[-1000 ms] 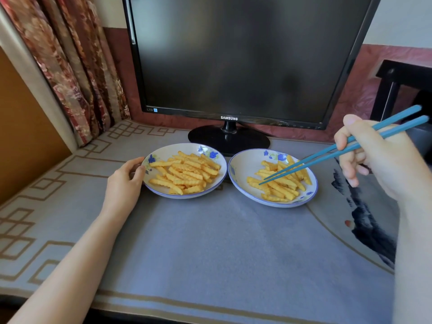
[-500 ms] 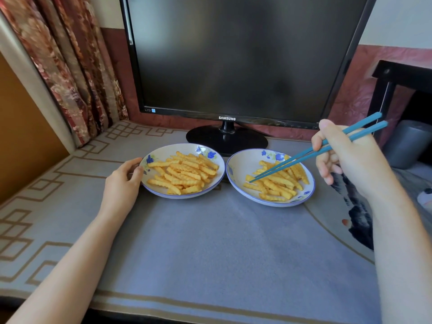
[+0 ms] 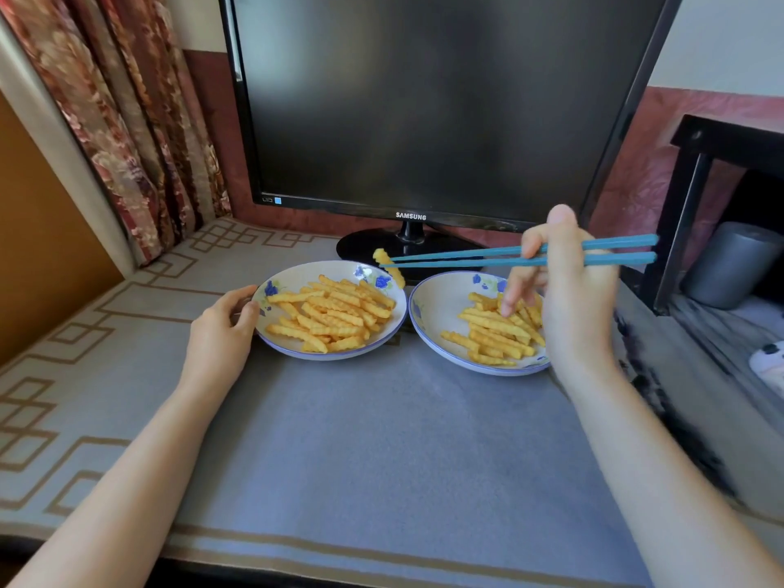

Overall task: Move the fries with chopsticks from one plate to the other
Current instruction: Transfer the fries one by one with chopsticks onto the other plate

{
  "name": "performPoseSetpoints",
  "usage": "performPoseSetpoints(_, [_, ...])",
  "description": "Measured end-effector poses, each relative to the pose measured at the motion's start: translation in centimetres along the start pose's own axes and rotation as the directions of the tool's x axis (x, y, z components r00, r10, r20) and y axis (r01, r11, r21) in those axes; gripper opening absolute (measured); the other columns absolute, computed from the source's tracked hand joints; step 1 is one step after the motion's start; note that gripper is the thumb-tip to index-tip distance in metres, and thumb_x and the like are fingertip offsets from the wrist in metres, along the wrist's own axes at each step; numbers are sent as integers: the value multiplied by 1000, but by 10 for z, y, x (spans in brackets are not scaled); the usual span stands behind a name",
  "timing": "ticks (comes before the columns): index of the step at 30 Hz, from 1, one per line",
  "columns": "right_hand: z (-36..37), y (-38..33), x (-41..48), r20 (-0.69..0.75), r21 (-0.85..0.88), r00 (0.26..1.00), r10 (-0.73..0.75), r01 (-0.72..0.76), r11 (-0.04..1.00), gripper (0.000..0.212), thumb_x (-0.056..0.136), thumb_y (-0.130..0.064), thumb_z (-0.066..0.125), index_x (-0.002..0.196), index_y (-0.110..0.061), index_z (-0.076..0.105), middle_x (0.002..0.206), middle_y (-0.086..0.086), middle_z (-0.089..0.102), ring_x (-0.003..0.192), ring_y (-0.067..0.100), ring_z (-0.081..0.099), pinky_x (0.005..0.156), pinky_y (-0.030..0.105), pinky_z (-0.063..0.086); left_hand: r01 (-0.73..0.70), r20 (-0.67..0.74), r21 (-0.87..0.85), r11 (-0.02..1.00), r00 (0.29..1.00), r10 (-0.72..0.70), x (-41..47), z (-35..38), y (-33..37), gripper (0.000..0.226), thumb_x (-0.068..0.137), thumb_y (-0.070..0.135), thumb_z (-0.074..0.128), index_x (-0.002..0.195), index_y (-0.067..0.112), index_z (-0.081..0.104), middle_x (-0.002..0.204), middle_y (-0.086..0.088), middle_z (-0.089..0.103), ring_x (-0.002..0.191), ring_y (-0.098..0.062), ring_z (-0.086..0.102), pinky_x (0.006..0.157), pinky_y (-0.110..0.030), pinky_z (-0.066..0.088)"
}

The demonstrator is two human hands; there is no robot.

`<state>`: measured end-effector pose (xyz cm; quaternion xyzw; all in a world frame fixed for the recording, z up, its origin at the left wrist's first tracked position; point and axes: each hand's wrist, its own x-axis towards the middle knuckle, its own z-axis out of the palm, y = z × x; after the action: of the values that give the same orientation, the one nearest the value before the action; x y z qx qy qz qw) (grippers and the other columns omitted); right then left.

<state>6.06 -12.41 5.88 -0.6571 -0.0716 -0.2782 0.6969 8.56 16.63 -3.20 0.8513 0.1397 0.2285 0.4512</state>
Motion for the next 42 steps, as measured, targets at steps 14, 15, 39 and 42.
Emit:
performPoseSetpoints(14, [33,41,-14,269,-149,963,-16,58,987,37,105,-23,37,74,-9,51,45,13,49,38,15,44,47,13,35,-6,-2,-18,1000,1000,6,0,0,1,32,95,17,45,123,15,60,114,-5,65,96,-9,50,82,-22,34])
performPoseSetpoints(15, [32,40,-13,269,-151,963,-16,59,987,37,105,-23,37,74,-8,51,46,14,49,38,15,44,46,13,35,-4,-2,-20,1000,1000,4,0,0,1,32,96,17,45,123,15,60,115,-5,65,96,-9,50,82,-22,34])
performPoseSetpoints(39, [-83,-8,40,272,-339,955,121,-22,941,42,102,-29,40,69,-5,49,35,11,44,26,20,35,33,17,22,-2,-5,-25,1000,1000,2,-1,0,2,31,96,17,45,124,15,60,116,-5,65,96,-7,49,81,-20,33])
performPoseSetpoints(42, [-82,-8,39,269,-362,954,132,-26,932,42,102,-30,40,69,-4,49,36,11,44,26,20,36,33,16,24,-4,-7,-14,1000,1000,4,-1,0,2,31,96,17,45,123,15,60,116,-4,65,96,-7,48,80,-21,33])
